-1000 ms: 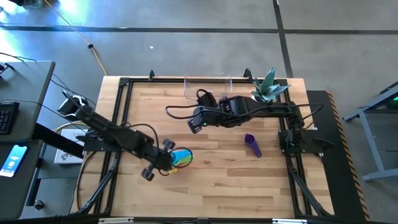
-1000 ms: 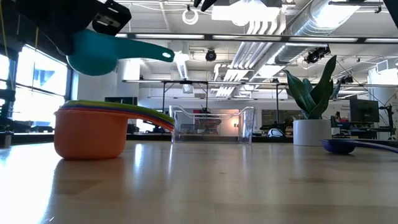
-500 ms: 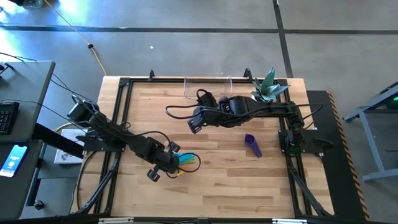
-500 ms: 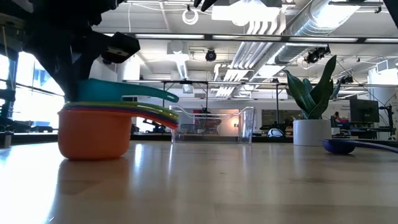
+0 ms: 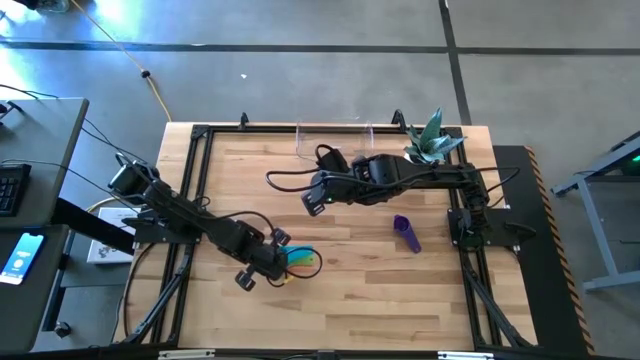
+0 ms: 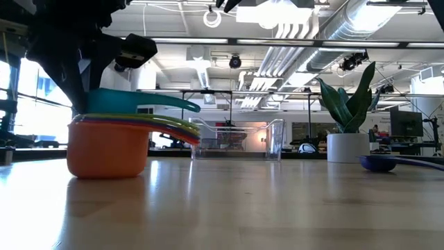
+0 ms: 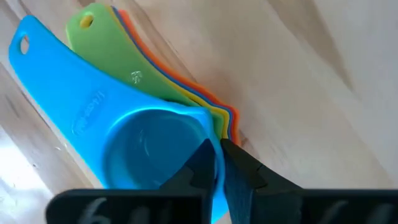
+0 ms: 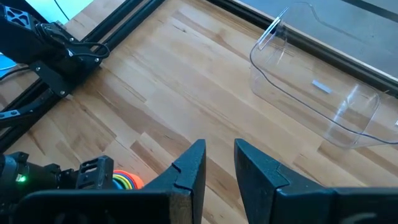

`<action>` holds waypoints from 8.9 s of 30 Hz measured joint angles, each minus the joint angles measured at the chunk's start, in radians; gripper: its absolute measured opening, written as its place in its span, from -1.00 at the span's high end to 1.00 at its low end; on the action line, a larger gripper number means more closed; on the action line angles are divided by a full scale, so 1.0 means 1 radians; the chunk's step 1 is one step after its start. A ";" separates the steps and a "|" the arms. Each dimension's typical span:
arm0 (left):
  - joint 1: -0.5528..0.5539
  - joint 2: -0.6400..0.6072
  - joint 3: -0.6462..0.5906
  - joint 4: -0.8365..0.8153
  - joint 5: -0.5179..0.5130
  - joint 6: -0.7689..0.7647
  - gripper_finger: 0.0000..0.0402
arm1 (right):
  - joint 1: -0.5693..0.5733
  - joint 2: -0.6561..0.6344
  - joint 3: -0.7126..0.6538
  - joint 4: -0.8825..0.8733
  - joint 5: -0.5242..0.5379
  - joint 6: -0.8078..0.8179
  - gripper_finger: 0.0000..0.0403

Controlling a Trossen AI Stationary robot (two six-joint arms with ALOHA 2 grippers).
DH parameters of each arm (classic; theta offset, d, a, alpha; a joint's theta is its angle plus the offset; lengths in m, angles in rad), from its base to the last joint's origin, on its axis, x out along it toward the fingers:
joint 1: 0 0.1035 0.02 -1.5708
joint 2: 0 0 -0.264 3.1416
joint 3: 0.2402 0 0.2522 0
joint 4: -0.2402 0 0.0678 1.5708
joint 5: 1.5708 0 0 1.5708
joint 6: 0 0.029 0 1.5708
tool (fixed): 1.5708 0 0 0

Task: Nest measuring cups in basket
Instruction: Stack the light blue measuring cup on top of the light green measuring cup, then stack the purple measuring cup on top of the light blue measuring cup

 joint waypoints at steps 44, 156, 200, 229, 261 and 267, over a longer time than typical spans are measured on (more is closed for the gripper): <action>-0.018 -0.242 -0.002 -0.170 -0.049 -0.184 0.63 | 0.084 0.079 0.002 -0.023 -0.153 0.293 0.62; 0.037 -0.570 -0.001 -0.262 -0.163 -0.567 0.63 | 0.015 -0.177 -0.789 -0.151 -0.262 0.229 0.62; 0.190 -0.570 -0.001 -0.258 -0.163 -0.595 0.63 | 0.013 -0.429 -1.350 0.304 -0.392 -0.054 0.62; 0.190 -0.570 -0.001 -0.258 -0.160 -0.593 0.63 | 0.006 -0.428 -1.423 0.350 -0.434 -0.090 0.25; 0.185 -0.570 -0.001 -0.260 -0.059 -0.689 0.63 | 0.030 -0.428 -1.244 0.422 -0.433 -0.031 0.98; 0.156 -0.570 -0.001 -0.261 -0.038 -0.707 0.63 | 0.062 -0.428 -1.084 0.428 -0.348 -0.033 0.99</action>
